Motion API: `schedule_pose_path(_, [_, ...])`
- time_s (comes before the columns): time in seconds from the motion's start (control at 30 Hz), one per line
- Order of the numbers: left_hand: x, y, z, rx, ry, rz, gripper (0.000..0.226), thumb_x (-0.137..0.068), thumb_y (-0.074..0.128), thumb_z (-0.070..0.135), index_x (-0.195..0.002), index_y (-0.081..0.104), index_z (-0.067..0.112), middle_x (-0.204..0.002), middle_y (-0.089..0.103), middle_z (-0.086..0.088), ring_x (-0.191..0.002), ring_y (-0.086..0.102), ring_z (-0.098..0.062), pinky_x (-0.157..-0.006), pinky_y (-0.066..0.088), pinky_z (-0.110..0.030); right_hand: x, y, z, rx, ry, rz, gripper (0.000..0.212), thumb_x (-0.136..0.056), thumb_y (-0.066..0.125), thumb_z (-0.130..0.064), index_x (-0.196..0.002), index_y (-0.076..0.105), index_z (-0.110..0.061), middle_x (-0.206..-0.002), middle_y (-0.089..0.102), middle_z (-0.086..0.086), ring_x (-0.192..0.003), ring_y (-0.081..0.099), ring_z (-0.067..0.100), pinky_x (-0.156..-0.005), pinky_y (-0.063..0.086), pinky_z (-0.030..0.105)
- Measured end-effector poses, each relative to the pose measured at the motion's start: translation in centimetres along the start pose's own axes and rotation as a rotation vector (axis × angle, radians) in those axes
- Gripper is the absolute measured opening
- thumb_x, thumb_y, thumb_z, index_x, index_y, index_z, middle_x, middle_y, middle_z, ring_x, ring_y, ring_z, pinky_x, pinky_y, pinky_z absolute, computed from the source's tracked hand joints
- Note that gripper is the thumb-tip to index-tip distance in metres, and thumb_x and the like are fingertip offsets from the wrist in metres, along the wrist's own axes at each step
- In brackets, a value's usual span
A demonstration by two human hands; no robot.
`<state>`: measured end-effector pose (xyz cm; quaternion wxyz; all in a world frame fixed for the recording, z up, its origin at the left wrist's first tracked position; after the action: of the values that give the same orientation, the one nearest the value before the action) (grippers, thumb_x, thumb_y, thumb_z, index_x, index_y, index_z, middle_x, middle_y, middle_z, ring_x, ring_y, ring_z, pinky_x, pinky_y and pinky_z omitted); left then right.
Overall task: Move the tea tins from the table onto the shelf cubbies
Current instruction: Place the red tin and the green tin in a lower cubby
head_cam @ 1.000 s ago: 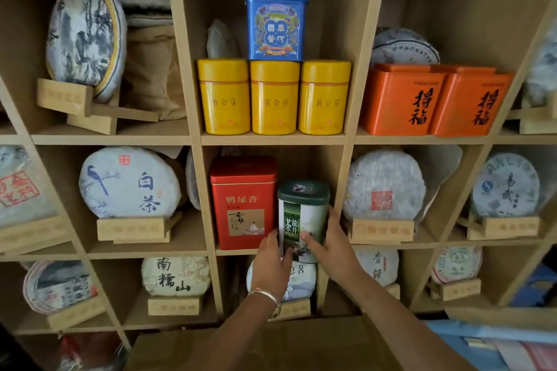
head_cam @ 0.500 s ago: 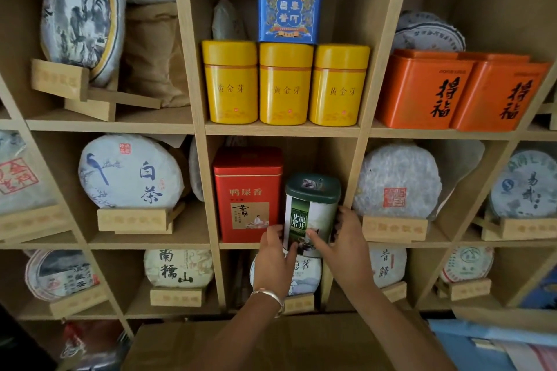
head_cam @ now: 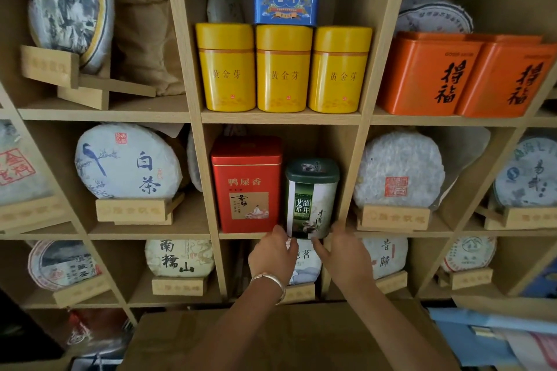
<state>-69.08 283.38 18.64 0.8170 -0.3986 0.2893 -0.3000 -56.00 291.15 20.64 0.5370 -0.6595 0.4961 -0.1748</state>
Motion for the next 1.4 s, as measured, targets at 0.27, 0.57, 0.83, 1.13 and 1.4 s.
schedule_pose_path(0.27, [-1.4, -0.1, 1.0, -0.329, 0.162, -0.064, 0.032, -0.100, 0.033, 0.041, -0.105, 0.050, 0.014, -0.094, 0.067, -0.005, -0.084, 0.067, -0.025, -0.053, 0.040, -0.030, 0.0, 1.7, 0.6, 0.005, -0.070, -0.078, 0.034, -0.101, 0.038, -0.037, -0.113, 0.050, -0.007, -0.110, 0.061, 0.012, -0.090, 0.065, 0.026, -0.068, 0.052, 0.033])
schedule_pose_path(0.57, [-1.4, 0.3, 0.0, -0.303, 0.226, -0.090, 0.034, -0.101, 0.027, 0.044, -0.110, 0.044, 0.016, -0.086, 0.068, -0.004, -0.076, 0.067, -0.026, -0.050, 0.038, -0.030, -0.8, 1.6, 1.0, -0.057, -0.131, -0.175, 0.031, -0.102, 0.037, -0.034, -0.111, 0.045, -0.006, -0.095, 0.066, 0.012, -0.084, 0.067, 0.027, -0.063, 0.051, 0.034])
schedule_pose_path(0.83, [-1.7, 0.5, -0.3, -0.280, 0.228, -0.086, 0.032, -0.101, 0.028, 0.044, -0.107, 0.044, 0.016, -0.083, 0.067, -0.004, -0.073, 0.066, -0.026, -0.049, 0.037, -0.030, -1.2, 1.3, 1.0, -0.097, -0.160, -0.214, 0.029, -0.102, 0.039, -0.032, -0.109, 0.045, -0.005, -0.094, 0.067, 0.014, -0.086, 0.068, 0.029, -0.068, 0.053, 0.038])
schedule_pose_path(1.13, [-2.0, 0.6, -0.2, -0.288, 0.206, -0.094, 0.032, -0.101, 0.028, 0.042, -0.109, 0.044, 0.016, -0.086, 0.068, -0.004, -0.075, 0.067, -0.025, -0.051, 0.040, -0.030, -1.6, 1.4, 0.8, -0.116, -0.164, -0.224, 0.025, -0.101, 0.042, -0.030, -0.103, 0.045, -0.005, -0.091, 0.067, 0.015, -0.084, 0.067, 0.031, -0.067, 0.052, 0.039])
schedule_pose_path(1.4, [-2.0, 0.3, 0.1, -0.330, 0.203, -0.106, 0.034, -0.101, 0.029, 0.041, -0.106, 0.047, 0.013, -0.087, 0.069, -0.005, -0.077, 0.068, -0.026, -0.052, 0.040, -0.030, -1.8, 1.5, 0.9, -0.109, -0.185, -0.202, 0.025, -0.101, 0.043, -0.030, -0.099, 0.046, -0.006, -0.091, 0.067, 0.014, -0.082, 0.067, 0.030, -0.065, 0.051, 0.037])
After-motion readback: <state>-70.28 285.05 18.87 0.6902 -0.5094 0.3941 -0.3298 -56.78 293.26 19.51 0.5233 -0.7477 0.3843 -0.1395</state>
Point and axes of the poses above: each hand's wrist, its own x-axis away from the middle knuckle, its own y-axis out of the palm, z = x × y, the point moved 4 cm from there along -x, towards the middle knuckle
